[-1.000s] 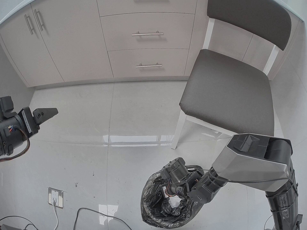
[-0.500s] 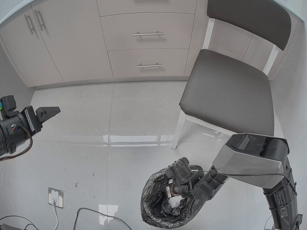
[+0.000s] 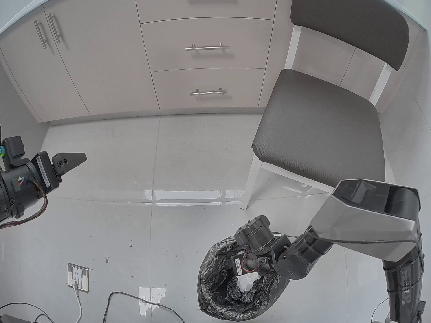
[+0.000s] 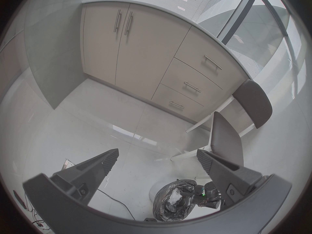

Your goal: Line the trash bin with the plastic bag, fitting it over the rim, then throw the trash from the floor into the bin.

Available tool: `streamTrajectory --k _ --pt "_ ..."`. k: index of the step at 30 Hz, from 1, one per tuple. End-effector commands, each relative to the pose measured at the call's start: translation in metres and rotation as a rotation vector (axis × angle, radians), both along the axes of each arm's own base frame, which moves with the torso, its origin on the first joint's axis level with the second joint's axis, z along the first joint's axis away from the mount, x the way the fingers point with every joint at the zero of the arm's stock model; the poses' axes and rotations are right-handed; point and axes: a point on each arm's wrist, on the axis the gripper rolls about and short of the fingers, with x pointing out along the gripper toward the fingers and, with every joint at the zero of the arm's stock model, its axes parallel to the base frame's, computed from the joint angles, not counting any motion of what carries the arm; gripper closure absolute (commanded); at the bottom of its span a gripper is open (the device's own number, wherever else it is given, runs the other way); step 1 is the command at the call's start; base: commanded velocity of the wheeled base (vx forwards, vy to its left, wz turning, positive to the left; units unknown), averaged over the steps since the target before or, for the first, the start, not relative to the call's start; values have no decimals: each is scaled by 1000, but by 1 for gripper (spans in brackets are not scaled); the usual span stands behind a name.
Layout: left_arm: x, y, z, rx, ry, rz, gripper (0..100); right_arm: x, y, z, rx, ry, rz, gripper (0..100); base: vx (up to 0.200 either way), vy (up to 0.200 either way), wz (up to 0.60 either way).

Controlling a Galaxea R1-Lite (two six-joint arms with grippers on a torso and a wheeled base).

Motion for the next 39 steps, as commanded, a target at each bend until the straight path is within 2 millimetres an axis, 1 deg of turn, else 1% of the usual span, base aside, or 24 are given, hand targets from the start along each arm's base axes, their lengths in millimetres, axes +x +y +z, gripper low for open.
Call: streamTrajectory --k 1,3,5,8,13,16,21,25,26,27,28,29,31,32,33,35,36,37,39 --pt "-7 -1 3 -13 -14 -33 0 -16 -13 73 56 -55 7 100 0 0 0" --pt "-11 -1 5 -8 -21 -46 0 -19 -21 95 82 -73 -7 100 0 0 0" --pt "-15 -3 6 -4 -20 -63 0 -18 -36 116 107 -102 -38 100 0 0 0" --pt "-23 -3 9 3 -24 -79 0 -21 -52 142 143 -147 -70 100 0 0 0" --pt "-33 0 11 62 -26 -93 0 -31 -78 174 188 -214 -118 100 0 0 0" --pt "-41 3 13 70 -30 -96 0 -37 -91 184 200 -242 -144 100 0 0 0" --pt "-56 8 14 74 -34 -90 0 -53 -124 209 218 -322 -215 100 0 0 0" --pt "-57 14 14 87 -40 -19 0 -61 -153 235 198 -450 -329 100 0 0 0" --pt "-58 16 14 94 -48 -6 0 -67 -163 245 193 -490 -347 100 0 0 0" --pt "-58 16 14 95 -50 -5 0 -67 -165 246 193 -496 -348 100 0 0 0" --pt "-64 18 16 113 -74 -1 0 -77 -178 258 179 -546 -364 100 0 0 0" --pt "-66 19 17 122 -83 -3 0 -81 -183 261 174 -560 -370 100 0 0 0" --pt "-78 22 16 135 -119 -4 0 -102 -202 278 154 -616 -401 100 0 0 0" --pt "-79 22 16 134 -122 -5 0 -104 -204 280 152 -621 -405 100 0 0 0" --pt "-89 24 15 132 -145 -5 0 -120 -214 288 143 -645 -424 100 0 0 0" --pt "-98 26 14 129 -166 -3 0 -138 -224 295 133 -666 -445 100 0 0 0" --pt "-99 26 14 128 -171 -3 0 -141 -226 295 131 -668 -449 100 0 0 0" --pt "-104 27 12 125 -180 1 0 -156 -233 300 124 -684 -468 100 0 0 0" --pt "-107 29 10 125 -184 8 0 -174 -240 303 119 -704 -481 100 0 0 0"
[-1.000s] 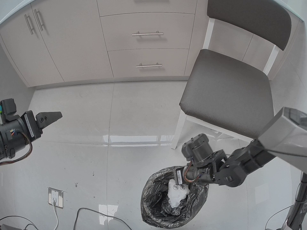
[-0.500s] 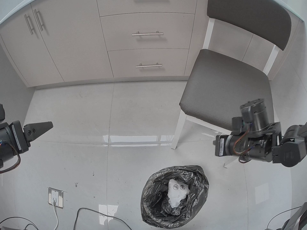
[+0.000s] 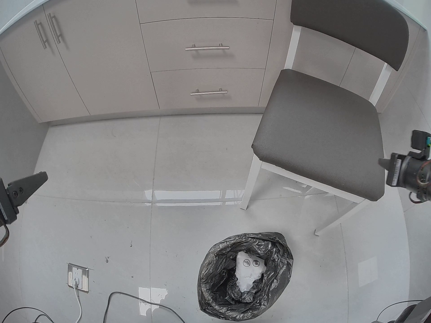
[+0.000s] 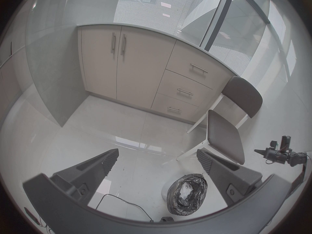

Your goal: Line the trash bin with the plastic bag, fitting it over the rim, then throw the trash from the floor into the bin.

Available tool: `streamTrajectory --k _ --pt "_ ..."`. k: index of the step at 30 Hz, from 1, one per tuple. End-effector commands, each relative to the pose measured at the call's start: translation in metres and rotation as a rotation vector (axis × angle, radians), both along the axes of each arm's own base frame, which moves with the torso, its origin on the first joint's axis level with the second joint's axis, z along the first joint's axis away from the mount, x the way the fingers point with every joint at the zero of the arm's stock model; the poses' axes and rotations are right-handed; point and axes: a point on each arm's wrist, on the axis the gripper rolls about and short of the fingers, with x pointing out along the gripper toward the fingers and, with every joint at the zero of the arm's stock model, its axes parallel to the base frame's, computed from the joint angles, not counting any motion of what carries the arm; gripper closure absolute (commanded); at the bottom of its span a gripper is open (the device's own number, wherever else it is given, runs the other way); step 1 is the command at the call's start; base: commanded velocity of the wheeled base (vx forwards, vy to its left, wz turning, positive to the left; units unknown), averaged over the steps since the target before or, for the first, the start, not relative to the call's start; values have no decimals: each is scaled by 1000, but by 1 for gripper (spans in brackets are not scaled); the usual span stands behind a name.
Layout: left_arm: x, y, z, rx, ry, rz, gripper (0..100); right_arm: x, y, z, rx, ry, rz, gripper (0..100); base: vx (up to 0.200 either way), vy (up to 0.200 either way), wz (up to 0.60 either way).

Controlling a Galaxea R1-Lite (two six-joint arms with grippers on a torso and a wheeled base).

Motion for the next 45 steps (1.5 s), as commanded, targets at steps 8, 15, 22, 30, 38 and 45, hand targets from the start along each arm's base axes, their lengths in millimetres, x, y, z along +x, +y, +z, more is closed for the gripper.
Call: streamTrajectory --k 8,15,22,30,38,45 --pt "-43 13 -5 0 -120 58 0 -95 -42 27 13 -117 -67 100 0 0 0" --pt "-57 15 -18 1 -113 58 0 -55 -10 8 75 61 74 100 0 0 0" --pt "-50 13 -26 17 -27 41 0 -28 35 -31 0 276 237 100 0 0 0" --pt "-22 8 -29 33 82 34 0 9 104 -105 -93 398 386 100 0 0 0" --pt "-3 5 -29 40 101 31 0 53 148 -182 -145 402 416 100 0 0 0" --pt "12 -2 -32 48 126 -3 0 56 171 -224 -256 458 492 100 0 0 0"
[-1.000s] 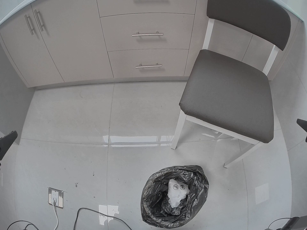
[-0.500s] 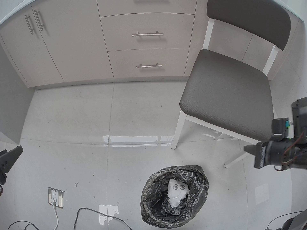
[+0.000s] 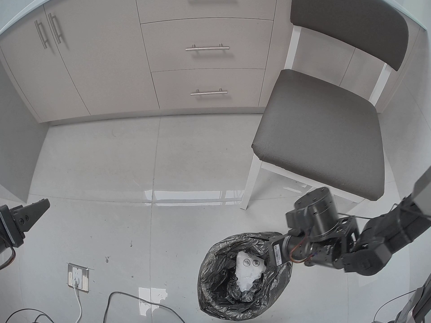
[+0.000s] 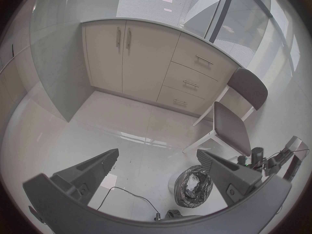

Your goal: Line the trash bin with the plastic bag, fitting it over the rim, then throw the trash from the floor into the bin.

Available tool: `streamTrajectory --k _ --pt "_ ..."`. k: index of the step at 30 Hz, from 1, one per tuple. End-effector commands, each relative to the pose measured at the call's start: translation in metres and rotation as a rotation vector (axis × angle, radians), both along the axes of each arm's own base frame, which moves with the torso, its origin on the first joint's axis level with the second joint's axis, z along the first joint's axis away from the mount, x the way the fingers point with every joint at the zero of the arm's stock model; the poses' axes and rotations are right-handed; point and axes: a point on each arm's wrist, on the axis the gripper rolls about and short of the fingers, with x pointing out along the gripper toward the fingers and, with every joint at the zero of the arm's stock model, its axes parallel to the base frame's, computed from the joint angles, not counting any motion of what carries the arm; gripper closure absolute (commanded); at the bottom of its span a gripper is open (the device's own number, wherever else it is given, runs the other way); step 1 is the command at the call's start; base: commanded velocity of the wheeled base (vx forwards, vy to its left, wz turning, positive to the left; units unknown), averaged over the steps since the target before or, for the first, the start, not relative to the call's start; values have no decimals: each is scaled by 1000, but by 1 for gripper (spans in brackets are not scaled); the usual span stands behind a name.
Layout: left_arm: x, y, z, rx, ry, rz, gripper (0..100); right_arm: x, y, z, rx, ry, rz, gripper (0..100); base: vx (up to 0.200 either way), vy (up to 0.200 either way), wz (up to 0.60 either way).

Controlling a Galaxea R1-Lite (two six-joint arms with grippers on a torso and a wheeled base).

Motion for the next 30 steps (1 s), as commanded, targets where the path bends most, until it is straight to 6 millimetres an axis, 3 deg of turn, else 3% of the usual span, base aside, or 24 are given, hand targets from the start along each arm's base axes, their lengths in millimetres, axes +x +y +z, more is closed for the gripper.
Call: streamTrajectory --k 1,10,16,30 --pt "26 -8 -5 13 59 -32 0 7 30 -70 -134 100 80 100 0 0 0" --pt "43 -12 -9 18 85 -36 0 35 58 -84 -128 62 101 100 0 0 0" --pt "52 -15 -9 17 80 -36 0 47 81 -96 -239 113 111 100 0 0 0" --pt "61 -16 -14 25 113 -35 0 71 97 -113 -336 220 106 100 0 0 0"
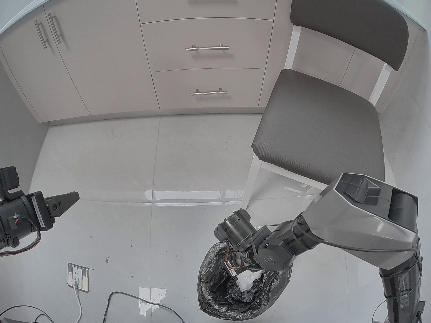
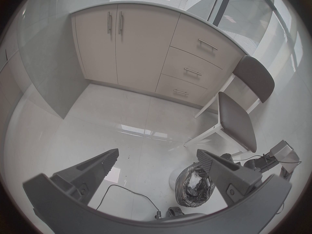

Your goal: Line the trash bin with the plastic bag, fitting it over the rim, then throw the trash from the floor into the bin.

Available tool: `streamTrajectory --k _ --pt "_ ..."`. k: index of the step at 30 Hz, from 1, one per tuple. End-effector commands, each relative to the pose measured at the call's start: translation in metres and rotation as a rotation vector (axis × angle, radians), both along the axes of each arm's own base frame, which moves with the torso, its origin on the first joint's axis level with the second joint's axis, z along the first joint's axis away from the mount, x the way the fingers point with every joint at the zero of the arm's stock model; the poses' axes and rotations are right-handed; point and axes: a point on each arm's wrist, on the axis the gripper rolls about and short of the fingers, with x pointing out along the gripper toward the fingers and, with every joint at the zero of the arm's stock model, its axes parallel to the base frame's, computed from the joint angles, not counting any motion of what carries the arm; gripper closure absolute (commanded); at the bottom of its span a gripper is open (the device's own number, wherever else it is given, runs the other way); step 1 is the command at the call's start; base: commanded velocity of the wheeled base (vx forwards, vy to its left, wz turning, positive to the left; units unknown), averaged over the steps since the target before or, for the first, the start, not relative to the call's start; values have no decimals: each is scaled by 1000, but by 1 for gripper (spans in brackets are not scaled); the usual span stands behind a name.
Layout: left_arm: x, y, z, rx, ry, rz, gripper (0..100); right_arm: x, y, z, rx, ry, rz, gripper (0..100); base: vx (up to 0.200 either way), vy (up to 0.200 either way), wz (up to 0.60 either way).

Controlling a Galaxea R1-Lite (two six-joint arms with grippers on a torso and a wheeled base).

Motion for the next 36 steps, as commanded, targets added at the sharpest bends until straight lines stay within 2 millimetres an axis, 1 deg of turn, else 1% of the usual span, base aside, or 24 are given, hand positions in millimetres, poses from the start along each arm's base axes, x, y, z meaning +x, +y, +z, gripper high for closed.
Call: streamTrajectory --k 1,5,7,15,21,26,36 --pt "5 -1 -2 5 18 1 0 12 6 -20 -35 36 -8 100 0 0 0" --pt "6 -1 -3 4 20 -1 0 15 7 -31 -54 55 -8 100 0 0 0" --pt "8 -2 -4 3 22 0 0 21 5 -38 -57 62 -18 100 0 0 0" --pt "18 -4 -11 7 31 -1 0 38 -1 -37 -39 95 -41 100 0 0 0" --pt "28 -6 -15 8 41 -2 0 49 0 -32 -1 156 -25 100 0 0 0" --pt "35 -8 -17 10 47 -4 0 50 0 -29 -10 189 -19 100 0 0 0" --pt "45 -10 -23 13 61 -2 0 51 1 -29 -11 186 3 100 0 0 0"
